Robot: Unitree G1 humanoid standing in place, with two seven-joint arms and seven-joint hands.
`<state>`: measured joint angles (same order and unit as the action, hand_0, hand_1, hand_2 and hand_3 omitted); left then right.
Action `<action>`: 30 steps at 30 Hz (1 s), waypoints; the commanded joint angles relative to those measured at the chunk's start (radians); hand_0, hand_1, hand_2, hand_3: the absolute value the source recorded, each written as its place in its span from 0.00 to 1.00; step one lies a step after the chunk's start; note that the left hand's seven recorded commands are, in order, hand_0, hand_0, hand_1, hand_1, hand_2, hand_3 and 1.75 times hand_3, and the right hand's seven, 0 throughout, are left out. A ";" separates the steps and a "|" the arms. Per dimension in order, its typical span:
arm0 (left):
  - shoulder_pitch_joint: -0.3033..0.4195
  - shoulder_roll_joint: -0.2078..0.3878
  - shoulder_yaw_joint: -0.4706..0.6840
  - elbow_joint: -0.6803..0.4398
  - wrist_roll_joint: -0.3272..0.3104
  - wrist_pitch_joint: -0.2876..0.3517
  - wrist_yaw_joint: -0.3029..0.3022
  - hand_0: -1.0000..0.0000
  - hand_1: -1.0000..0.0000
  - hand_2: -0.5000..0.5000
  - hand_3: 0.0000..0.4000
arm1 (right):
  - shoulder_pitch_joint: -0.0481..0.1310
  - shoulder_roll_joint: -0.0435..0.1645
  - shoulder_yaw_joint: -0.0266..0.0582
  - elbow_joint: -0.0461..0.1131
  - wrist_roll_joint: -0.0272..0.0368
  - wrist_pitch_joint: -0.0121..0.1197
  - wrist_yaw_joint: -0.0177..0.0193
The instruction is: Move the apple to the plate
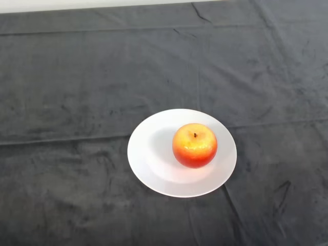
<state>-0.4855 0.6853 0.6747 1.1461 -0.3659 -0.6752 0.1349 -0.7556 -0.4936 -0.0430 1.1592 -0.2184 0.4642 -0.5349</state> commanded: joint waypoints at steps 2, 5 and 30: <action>-0.033 0.061 -0.019 0.049 0.033 -0.021 -0.012 1.00 1.00 0.50 0.00 | 0.003 -0.007 0.0014 0.043 -0.0018 -0.001 -0.0068; -0.034 0.060 -0.020 0.049 0.034 -0.021 -0.013 1.00 1.00 0.50 0.00 | 0.003 -0.007 0.0016 0.044 -0.0017 -0.001 -0.0068; -0.036 0.058 -0.025 0.053 0.035 -0.017 -0.020 1.00 1.00 0.50 0.00 | 0.002 -0.007 0.0024 0.045 -0.0007 -0.002 -0.0073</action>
<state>-0.4871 0.6853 0.6462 1.1541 -0.3645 -0.6752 0.1243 -0.7557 -0.4936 -0.0428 1.1613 -0.2182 0.4632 -0.5351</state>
